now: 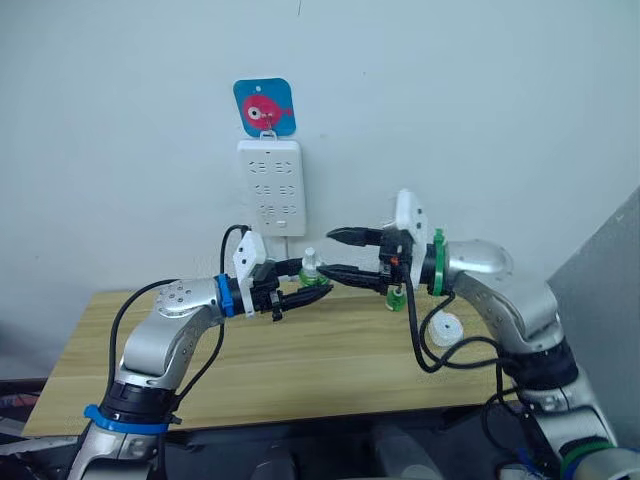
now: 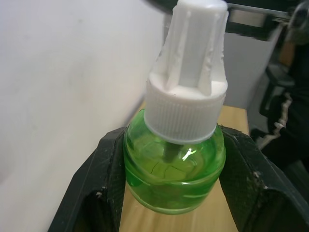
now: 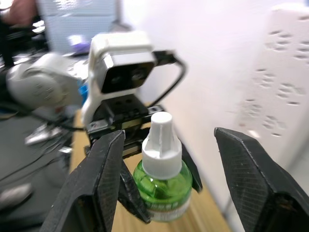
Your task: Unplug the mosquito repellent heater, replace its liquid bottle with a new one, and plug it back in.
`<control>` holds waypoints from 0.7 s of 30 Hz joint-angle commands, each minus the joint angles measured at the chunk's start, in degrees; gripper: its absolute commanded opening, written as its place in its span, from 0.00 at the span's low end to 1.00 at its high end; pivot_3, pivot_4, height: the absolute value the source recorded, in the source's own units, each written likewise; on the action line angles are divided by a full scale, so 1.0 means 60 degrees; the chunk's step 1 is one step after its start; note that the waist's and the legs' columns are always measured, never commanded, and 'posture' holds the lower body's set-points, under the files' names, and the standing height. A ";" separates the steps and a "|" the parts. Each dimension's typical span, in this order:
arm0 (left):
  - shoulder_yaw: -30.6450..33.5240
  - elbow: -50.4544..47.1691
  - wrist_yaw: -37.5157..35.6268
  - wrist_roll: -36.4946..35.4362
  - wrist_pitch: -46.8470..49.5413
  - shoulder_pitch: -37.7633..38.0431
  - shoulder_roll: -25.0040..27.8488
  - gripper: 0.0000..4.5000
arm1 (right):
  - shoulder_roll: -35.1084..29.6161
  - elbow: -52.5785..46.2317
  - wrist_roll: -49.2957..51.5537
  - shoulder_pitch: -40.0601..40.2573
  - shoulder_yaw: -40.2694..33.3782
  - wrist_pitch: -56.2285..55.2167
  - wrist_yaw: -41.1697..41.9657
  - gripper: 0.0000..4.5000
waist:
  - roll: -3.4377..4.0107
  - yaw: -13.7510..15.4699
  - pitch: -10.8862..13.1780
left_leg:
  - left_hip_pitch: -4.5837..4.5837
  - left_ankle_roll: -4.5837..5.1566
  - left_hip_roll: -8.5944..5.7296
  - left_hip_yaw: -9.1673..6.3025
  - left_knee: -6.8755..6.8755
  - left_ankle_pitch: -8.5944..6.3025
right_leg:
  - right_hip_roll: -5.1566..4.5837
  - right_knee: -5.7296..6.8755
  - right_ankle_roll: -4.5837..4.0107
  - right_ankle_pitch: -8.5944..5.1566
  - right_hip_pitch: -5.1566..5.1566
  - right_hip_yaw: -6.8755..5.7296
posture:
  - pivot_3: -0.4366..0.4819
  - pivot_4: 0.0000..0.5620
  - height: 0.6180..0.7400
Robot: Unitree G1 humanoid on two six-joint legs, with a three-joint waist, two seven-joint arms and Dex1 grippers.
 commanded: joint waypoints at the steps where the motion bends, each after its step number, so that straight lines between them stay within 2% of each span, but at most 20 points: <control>1: 0.0126 -0.0410 0.0594 0.0130 -0.0115 0.0056 -0.0282 0.51 | 0.0321 -0.1216 -0.0545 0.0703 0.0211 0.0017 -0.1323 0.70 | 0.0001 -0.0011 0.0001 | 0.0001 0.0000 0.0000 0.0001 0.0000 0.0000 | 0.0000 0.0000 0.0003 -0.0001 -0.0001 0.0003 | 0.32 0.12 1.00; 5: 0.0027 -0.0533 0.1000 0.0208 -0.0019 0.0078 -0.0584 0.51 | 0.0872 -0.1375 -0.1095 0.1017 0.0933 0.0116 -0.2237 0.70 | 0.0008 -0.0053 0.0005 | 0.0008 0.0000 0.0002 0.0012 0.0003 0.0001 | 0.0004 0.0005 0.0034 -0.0020 0.0000 0.0013 | 0.30 0.13 1.00; 8: -0.0026 -0.0570 0.1096 0.0228 -0.0006 0.0067 -0.0665 0.51 | 0.1400 -0.0886 -0.1417 0.0839 0.1140 0.0101 -0.2797 0.70 | 0.0008 -0.0063 0.0005 | 0.0009 0.0000 0.0003 0.0011 0.0001 0.0001 | 0.0007 0.0004 0.0037 -0.0022 0.0000 0.0012 | 0.30 0.13 1.00; 14: -0.0073 -0.0719 0.1209 0.0193 -0.0003 0.0141 -0.0664 0.51 | 0.1997 -0.0255 -0.1642 0.0538 0.1197 -0.0121 -0.3129 0.70 | 0.0008 -0.0051 0.0005 | 0.0006 0.0000 0.0002 0.0012 -0.0002 0.0000 | 0.0005 -0.0002 0.0038 -0.0022 0.0000 0.0012 | 0.31 0.13 1.00; 17: -0.0090 -0.0864 0.1277 0.0161 0.0043 0.0195 -0.0670 0.51 | 0.2054 -0.0144 -0.1594 0.0511 0.1210 -0.0169 -0.3017 0.57 | 0.0010 -0.0045 0.0006 | 0.0005 0.0000 0.0001 0.0011 -0.0003 0.0000 | 0.0005 -0.0004 0.0038 -0.0023 0.0000 0.0011 | 0.33 0.13 1.00; 21: -0.0074 -0.1012 0.1213 0.0142 0.0077 0.0273 -0.0574 0.51 | 0.1946 -0.0096 -0.1410 0.0471 0.1160 -0.0185 -0.2618 0.25 | 0.0011 -0.0044 0.0007 | 0.0007 0.0000 0.0002 0.0011 -0.0007 0.0000 | 0.0005 -0.0006 0.0038 -0.0023 0.0000 0.0010 | 0.34 0.13 1.00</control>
